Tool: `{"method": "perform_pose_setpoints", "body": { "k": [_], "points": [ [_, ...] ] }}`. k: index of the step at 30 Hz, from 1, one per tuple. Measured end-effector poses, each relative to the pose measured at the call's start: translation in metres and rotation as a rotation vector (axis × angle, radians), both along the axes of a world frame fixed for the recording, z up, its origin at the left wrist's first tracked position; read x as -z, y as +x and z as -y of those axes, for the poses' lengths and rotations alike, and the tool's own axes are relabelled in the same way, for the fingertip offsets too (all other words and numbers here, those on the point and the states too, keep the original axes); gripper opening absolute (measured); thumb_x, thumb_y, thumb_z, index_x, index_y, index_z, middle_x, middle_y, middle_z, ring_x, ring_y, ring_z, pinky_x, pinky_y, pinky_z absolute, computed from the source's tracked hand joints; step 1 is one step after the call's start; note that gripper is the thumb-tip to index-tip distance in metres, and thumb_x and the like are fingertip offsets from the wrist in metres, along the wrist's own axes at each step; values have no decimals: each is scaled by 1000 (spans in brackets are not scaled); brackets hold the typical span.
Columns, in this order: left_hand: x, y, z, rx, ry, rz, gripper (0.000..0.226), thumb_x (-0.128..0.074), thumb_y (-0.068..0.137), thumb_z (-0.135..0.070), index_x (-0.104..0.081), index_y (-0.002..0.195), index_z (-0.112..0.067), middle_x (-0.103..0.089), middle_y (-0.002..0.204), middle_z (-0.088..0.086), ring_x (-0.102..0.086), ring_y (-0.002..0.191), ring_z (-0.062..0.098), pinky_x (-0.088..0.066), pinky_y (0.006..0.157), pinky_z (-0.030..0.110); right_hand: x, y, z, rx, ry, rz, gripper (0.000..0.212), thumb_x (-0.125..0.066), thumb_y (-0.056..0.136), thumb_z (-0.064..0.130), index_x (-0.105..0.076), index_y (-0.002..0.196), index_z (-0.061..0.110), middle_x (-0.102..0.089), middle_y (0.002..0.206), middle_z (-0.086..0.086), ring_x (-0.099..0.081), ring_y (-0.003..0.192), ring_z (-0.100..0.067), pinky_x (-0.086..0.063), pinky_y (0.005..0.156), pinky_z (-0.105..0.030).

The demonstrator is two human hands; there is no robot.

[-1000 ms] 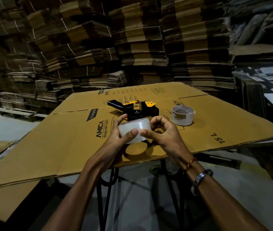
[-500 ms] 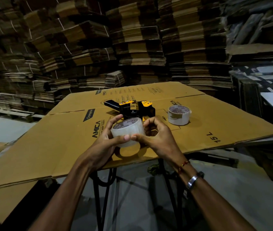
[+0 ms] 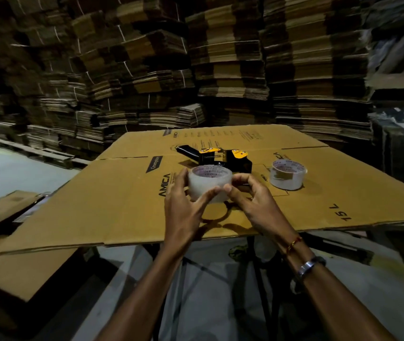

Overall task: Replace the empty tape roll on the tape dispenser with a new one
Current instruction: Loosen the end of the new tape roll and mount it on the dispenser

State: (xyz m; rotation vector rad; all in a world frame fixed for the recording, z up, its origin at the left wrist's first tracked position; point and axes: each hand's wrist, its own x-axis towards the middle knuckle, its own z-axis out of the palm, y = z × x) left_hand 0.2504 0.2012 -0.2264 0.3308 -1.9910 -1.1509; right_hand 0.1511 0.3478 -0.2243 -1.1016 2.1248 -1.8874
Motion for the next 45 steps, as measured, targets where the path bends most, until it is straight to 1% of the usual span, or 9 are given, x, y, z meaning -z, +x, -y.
{"method": "perform_pose_setpoints", "body": {
  "k": [6,10,13,16,26,30,34,40,45],
  "points": [
    [-5,8,7,204,58,-108,38,-69,91,-12,-64,127,-20,-57,129,-4,-60,112,13,-57,74,18,-6,-1,-6,-23,21,124,81,-85,66,59,-54,135,30,-60,134,4,-59,123,-13,-58,96,-40],
    [-13,12,12,361,286,-28,51,-73,86,-23,-55,133,-28,-56,126,-6,-60,113,12,-62,79,35,-11,-1,-8,-154,-165,352,70,-90,67,33,-61,129,20,-68,128,-10,-72,109,-25,-61,86,-38],
    [-16,11,19,615,459,140,70,-72,86,-30,-39,147,-30,-54,137,0,-60,120,20,-55,96,36,-11,-2,-12,-271,-236,422,81,-97,57,39,-64,128,17,-65,132,-16,-69,115,-32,-60,84,-36],
    [-13,9,24,747,485,154,56,-67,91,-23,-47,144,-22,-61,135,7,-62,121,25,-52,100,37,-9,-2,-9,-222,-239,376,78,-97,53,45,-69,122,20,-57,138,-16,-67,119,-32,-60,84,-35],
    [-7,1,11,267,233,22,83,-79,68,-53,-50,141,-25,-51,134,1,-53,119,14,-59,67,23,-3,5,-1,68,-241,172,46,-79,71,38,-73,113,22,-70,123,-6,-71,110,-22,-63,79,-41],
    [-3,-7,6,45,-7,137,100,-80,67,-58,-38,150,-20,-38,137,4,-43,126,19,-56,94,39,7,-1,1,199,-152,18,25,-75,89,21,-74,114,20,-72,117,-2,-70,109,-18,-62,87,-44],
    [0,-5,10,155,-27,242,124,-72,53,-81,-22,155,-31,-26,145,-3,-36,136,24,-52,100,48,8,-6,-3,222,-185,58,20,-67,95,16,-74,114,19,-74,116,-2,-70,110,-17,-60,92,-45],
    [0,-2,17,262,84,183,90,-83,69,-49,-33,143,-31,-40,148,2,-50,127,23,-55,96,47,4,0,-8,103,-288,193,22,-76,87,21,-73,109,17,-75,113,-5,-70,111,-24,-60,90,-44],
    [4,-7,2,45,-70,98,74,-81,66,-54,-35,120,-31,-47,134,0,-55,117,18,-57,88,37,2,6,0,154,-9,-113,52,-82,81,27,-59,128,19,-62,132,2,-61,120,-10,-57,93,-27]
  ]
}}
